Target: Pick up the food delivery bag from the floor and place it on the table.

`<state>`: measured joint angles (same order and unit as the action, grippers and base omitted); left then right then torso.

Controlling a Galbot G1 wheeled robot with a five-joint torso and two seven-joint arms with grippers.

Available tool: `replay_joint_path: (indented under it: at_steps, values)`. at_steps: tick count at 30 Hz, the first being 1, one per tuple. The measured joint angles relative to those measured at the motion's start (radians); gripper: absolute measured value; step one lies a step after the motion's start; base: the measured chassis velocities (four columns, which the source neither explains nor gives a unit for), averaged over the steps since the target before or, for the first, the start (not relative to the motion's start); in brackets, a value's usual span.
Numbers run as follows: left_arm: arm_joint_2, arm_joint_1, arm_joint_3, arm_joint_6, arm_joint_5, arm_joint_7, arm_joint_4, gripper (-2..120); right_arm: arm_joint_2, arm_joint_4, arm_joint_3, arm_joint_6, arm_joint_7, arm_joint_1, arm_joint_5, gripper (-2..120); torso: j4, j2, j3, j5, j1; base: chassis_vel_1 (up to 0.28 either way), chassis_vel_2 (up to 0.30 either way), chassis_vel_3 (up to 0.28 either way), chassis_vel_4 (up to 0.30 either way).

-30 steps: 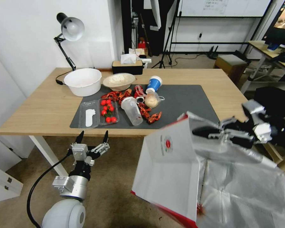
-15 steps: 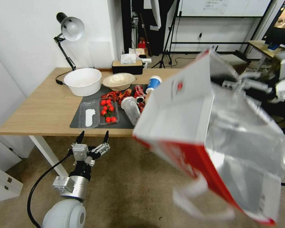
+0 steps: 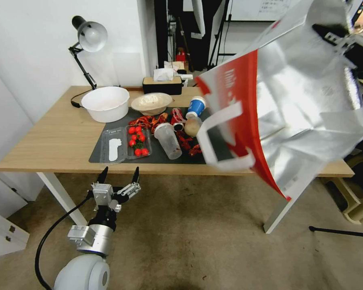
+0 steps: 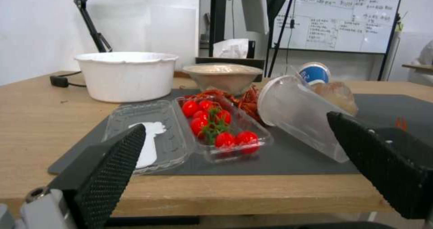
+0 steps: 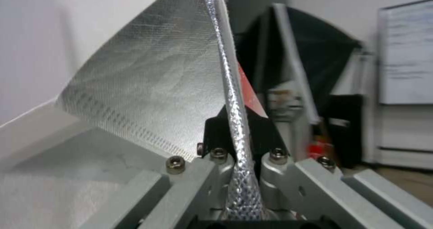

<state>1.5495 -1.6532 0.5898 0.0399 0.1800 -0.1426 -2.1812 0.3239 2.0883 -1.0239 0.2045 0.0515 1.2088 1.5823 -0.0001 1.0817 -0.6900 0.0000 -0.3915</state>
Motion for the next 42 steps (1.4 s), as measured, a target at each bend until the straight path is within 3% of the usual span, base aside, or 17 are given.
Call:
replay_joint_path:
  at_steps: [3,10,23,36,42]
  values:
    - [0.002,-0.003,-0.002,0.003,-0.004,-0.002,-0.001,100,0.020,0.007,0.019,-0.003,-0.109,0.003,-0.013,0,0.0001,0.000,0.000,0.0000,0.000,0.000,0.000,0.000,0.000]
    - [0.007,-0.006,-0.006,0.005,-0.010,-0.005,-0.002,100,0.049,0.010,0.051,-0.007,-0.197,0.012,-0.022,0,0.0000,0.000,0.000,0.0000,0.000,0.000,0.000,0.000,0.000]
    - [0.016,-0.006,-0.008,0.006,-0.015,-0.011,-0.002,100,0.069,-0.012,0.092,-0.008,-0.206,0.004,-0.026,0,0.0000,-0.001,0.000,-0.0001,0.000,0.000,0.000,0.000,0.000]
    - [0.024,-0.009,-0.006,0.013,-0.021,-0.015,0.001,100,0.147,-0.074,0.333,0.015,-0.237,-0.140,-0.075,0,0.0001,-0.001,0.000,-0.0001,0.000,0.000,0.000,0.000,0.000]
    - [0.027,-0.009,-0.004,0.016,-0.021,-0.015,0.007,100,0.163,-0.095,0.383,0.021,-0.238,-0.176,-0.087,0,0.0001,-0.001,0.000,0.0000,0.000,0.000,0.000,0.000,0.000]
